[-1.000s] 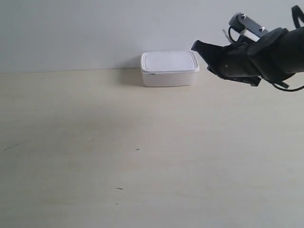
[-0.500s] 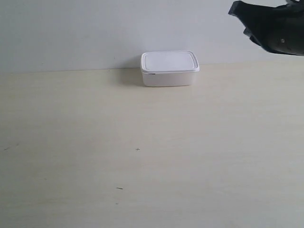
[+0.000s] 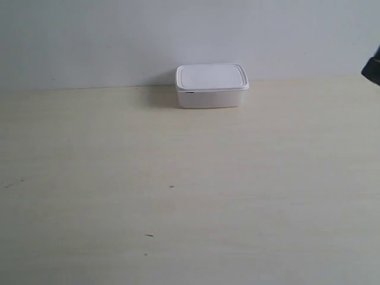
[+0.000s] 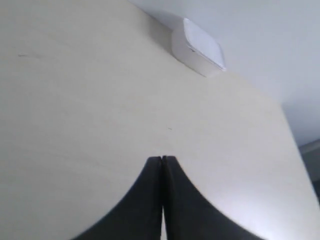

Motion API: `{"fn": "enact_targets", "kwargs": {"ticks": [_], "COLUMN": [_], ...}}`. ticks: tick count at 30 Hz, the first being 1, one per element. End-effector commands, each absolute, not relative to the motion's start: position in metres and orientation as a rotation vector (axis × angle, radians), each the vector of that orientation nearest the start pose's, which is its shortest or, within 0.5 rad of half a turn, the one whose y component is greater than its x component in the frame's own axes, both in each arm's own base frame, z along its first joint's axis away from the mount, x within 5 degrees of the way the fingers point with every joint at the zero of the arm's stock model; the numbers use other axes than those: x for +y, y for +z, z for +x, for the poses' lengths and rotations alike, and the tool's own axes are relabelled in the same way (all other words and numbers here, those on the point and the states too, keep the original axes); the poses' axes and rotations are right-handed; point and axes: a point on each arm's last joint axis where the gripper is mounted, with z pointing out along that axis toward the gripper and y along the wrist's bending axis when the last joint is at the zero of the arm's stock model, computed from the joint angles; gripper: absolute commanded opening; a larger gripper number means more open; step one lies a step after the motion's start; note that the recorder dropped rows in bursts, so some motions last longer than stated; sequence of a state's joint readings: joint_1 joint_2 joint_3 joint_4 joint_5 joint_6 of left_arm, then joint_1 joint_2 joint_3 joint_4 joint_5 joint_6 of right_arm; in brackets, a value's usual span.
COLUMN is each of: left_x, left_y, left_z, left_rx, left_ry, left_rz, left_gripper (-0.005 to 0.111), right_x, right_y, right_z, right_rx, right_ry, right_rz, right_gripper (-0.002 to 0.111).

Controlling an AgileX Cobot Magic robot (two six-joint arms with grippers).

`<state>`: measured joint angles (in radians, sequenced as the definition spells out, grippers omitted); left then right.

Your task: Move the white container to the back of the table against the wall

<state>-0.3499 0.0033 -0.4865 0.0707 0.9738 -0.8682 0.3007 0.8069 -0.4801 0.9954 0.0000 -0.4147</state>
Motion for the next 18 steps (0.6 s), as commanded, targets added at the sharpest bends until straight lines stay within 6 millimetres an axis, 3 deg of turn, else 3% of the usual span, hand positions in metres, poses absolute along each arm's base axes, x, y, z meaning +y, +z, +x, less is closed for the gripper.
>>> {"fn": "enact_targets", "kwargs": {"ticks": [1,6,13,18], "left_x": [-0.006,-0.016,-0.02,-0.019], "left_y": [0.283,0.261,0.209,0.213], "left_z": [0.015,0.035,0.053,0.053], "left_rx": [1.795,1.64,1.562,1.512], "left_ry": [-0.868,-0.977,-1.032,-0.943], "left_rz": [-0.467,-0.42,-0.486,-0.374], "left_gripper": [0.0,0.0,0.0,0.0], "right_x": [0.043,0.036,0.032,0.033], "right_y": [0.293,0.298,0.306,0.304], "right_z": [0.12,0.083,0.054,0.049], "right_rx": [1.759,1.625,1.515,1.507], "right_ry": [0.69,0.765,0.819,0.831], "right_rz": [0.191,0.134,0.062,0.04], "right_gripper": [0.0,0.0,0.0,0.0]}}
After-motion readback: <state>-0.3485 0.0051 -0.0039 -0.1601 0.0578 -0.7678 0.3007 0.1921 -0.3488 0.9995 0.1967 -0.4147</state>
